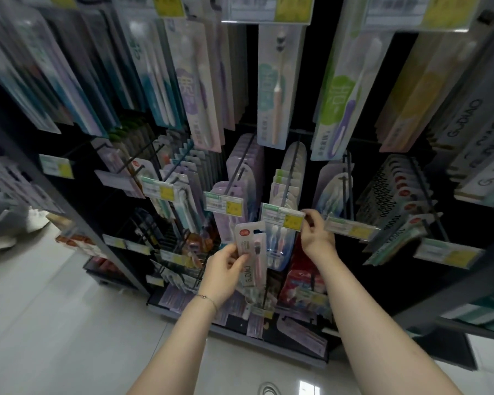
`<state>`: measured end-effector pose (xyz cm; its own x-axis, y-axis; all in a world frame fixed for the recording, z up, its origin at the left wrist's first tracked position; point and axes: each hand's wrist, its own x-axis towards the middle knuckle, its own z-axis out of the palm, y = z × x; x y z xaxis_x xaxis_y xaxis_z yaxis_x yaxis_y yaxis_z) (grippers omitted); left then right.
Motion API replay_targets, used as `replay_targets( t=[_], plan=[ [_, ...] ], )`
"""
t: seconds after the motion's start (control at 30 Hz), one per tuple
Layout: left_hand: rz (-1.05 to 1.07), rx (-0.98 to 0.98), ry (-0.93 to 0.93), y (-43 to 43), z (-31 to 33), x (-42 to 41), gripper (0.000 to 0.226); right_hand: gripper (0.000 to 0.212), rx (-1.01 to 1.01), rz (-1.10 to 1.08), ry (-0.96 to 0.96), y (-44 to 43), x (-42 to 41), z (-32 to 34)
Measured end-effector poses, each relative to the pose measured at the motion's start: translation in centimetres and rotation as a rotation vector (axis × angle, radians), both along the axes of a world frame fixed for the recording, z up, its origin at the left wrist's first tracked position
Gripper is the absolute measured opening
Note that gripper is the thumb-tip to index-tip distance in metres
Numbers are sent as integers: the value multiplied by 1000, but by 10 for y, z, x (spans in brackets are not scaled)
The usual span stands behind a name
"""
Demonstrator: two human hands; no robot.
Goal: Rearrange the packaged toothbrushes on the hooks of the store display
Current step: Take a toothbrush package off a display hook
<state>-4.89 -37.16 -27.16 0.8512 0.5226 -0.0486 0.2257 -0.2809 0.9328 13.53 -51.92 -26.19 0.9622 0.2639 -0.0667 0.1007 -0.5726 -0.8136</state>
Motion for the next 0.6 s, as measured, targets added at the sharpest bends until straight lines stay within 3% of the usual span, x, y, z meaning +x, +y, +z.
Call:
replay_targets(
  t=[0.6],
  plan=[
    [16, -3, -10, 19, 9, 9, 28, 21, 146, 309, -123, 1, 41, -12]
  ],
)
